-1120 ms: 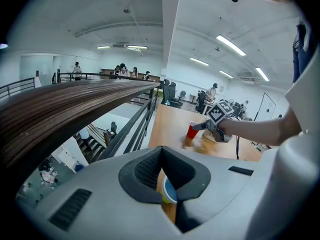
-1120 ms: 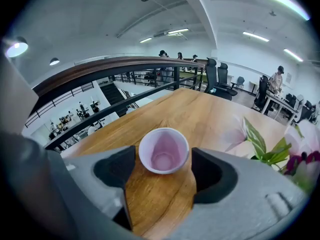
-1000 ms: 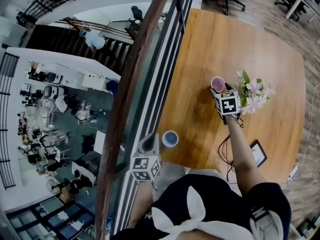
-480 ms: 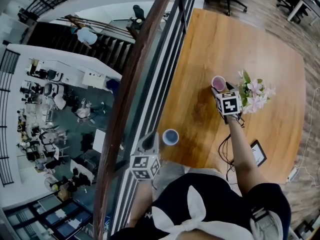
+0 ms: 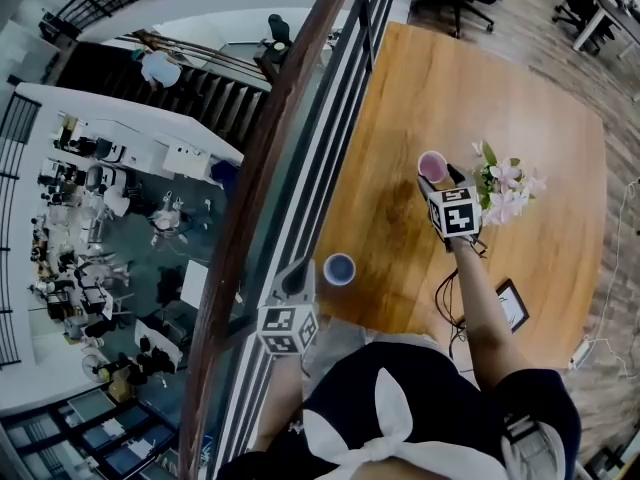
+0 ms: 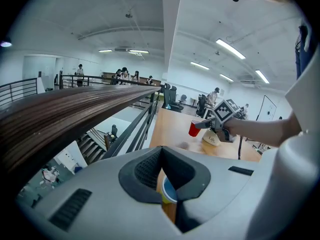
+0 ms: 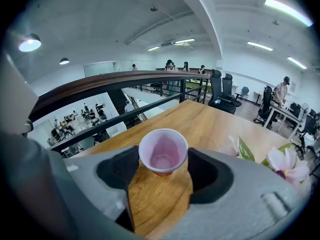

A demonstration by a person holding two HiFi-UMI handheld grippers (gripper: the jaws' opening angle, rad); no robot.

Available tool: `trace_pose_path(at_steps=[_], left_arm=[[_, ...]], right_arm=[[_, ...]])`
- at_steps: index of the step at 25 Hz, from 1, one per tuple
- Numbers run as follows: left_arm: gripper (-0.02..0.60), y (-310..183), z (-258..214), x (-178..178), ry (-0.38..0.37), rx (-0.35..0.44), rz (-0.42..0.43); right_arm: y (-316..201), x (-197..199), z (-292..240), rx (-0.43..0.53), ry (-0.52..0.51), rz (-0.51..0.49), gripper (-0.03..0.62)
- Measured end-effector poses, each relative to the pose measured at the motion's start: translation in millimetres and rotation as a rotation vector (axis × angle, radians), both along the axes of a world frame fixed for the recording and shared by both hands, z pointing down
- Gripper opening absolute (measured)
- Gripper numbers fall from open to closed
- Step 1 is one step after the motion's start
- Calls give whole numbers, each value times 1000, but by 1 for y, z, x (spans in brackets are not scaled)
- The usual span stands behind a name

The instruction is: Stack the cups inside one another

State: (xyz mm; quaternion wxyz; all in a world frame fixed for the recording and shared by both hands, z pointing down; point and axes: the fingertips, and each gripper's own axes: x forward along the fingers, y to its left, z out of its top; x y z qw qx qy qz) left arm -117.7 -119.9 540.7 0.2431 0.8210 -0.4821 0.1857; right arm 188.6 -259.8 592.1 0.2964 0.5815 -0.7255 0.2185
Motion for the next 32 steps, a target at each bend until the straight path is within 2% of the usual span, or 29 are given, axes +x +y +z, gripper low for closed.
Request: trace_pose_path(at_steps=[15, 32], left_arm=[[17, 16, -16, -14, 9, 60, -13], [17, 45, -23, -9, 26, 81, -3]], right_arm=[[38, -30, -38, 62, -1, -67, 301], [100, -60, -72, 119, -18, -161, 301]])
